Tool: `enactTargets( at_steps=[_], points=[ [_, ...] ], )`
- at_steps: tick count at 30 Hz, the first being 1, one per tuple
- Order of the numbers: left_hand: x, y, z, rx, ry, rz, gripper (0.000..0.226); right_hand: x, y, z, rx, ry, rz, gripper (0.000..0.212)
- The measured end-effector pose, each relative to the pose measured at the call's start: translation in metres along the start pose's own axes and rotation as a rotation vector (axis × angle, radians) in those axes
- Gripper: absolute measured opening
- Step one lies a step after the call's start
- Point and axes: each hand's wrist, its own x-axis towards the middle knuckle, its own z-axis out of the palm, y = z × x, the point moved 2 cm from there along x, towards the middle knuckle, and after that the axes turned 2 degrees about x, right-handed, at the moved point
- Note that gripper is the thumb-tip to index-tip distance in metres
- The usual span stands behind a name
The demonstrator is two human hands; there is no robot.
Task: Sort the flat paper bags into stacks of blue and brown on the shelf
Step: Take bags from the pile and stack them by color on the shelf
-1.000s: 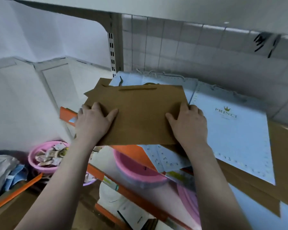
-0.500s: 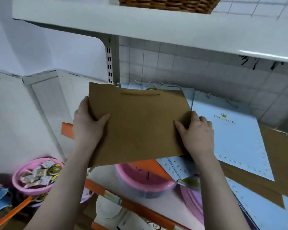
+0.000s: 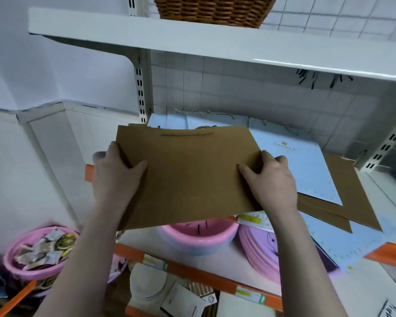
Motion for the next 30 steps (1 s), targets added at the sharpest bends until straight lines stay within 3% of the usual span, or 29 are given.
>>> enactTargets(
  at_steps=[11,16,21,30],
  points=[
    [-0.06,0.039,-0.007,0.086,-0.118,0.15,0.048,-0.061,0.043,-0.038,-0.117,0.064,0.047,0.048],
    [-0.098,0.086,0.001,0.067,-0.148,0.237,0.059,-0.079,0.086,-0.084,-0.127,0.127,0.072,0.048],
    [-0.156,0.144,0.029,0.022,-0.182,0.314,0.057,-0.098,0.157,-0.141,-0.156,0.195,0.14,0.049],
    [-0.329,0.27,0.119,-0.024,-0.363,0.477,0.059,-0.162,0.349,-0.259,-0.21,0.288,0.381,0.05]
  ],
)
